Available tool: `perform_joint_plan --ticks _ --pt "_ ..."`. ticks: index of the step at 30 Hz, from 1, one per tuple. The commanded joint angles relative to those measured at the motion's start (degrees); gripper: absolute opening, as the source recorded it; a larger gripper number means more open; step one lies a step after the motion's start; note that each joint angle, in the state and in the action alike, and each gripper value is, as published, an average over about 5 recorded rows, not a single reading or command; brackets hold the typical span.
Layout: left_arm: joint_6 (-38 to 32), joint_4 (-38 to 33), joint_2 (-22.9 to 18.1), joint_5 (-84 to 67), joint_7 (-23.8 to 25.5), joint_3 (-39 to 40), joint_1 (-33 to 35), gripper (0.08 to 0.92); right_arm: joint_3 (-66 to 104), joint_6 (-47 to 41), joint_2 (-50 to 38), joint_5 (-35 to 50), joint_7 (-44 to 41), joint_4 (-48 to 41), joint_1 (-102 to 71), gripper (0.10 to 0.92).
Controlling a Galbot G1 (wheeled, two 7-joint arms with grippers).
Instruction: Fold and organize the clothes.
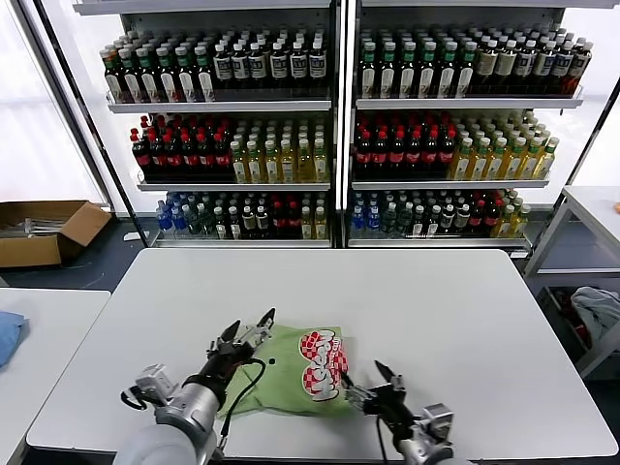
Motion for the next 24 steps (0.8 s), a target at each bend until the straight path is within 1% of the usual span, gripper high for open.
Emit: perform_joint_plan --ticks 1,3,8,14,19,22,24 --pt "-0.1 -4.0 1.2 -3.3 1.2 -9.2 5.1 0.82 -15.0 -2.2 3.6 -0.1 2.9 -15.2 13.3 0.806" --pt "0.0 -4.1 1.1 -3.4 1.2 -9.7 5.2 0.822 -15.0 -2.3 3.0 0.6 2.8 -14.6 13.5 0.771" --pt "0.2 -4.1 0.9 -3.4 1.1 -10.0 4.6 0.823 -13.3 -2.1 1.1 1.2 2.1 -11.6 12.4 0.629" --pt "0.4 -4.2 0.5 -3.2 1.0 -9.4 4.5 0.823 -9.2 -1.4 -2.1 -0.1 -1.2 -5.4 9.4 0.455" --pt "0.6 -4.1 0.6 -3.1 1.0 -10.1 4.7 0.823 -2.8 -3.0 -6.9 -0.3 -3.3 1.5 5.1 0.308" --pt "0.6 -4.0 0.7 -3.1 1.1 -10.6 4.8 0.823 1.8 -3.5 -10.7 -0.9 -4.8 3.6 2.1 0.223" --pt "0.6 -3.9 0.6 -3.1 1.1 -10.6 4.8 0.823 5.0 -3.2 -13.2 -1.4 -6.1 4.0 0.2 0.182"
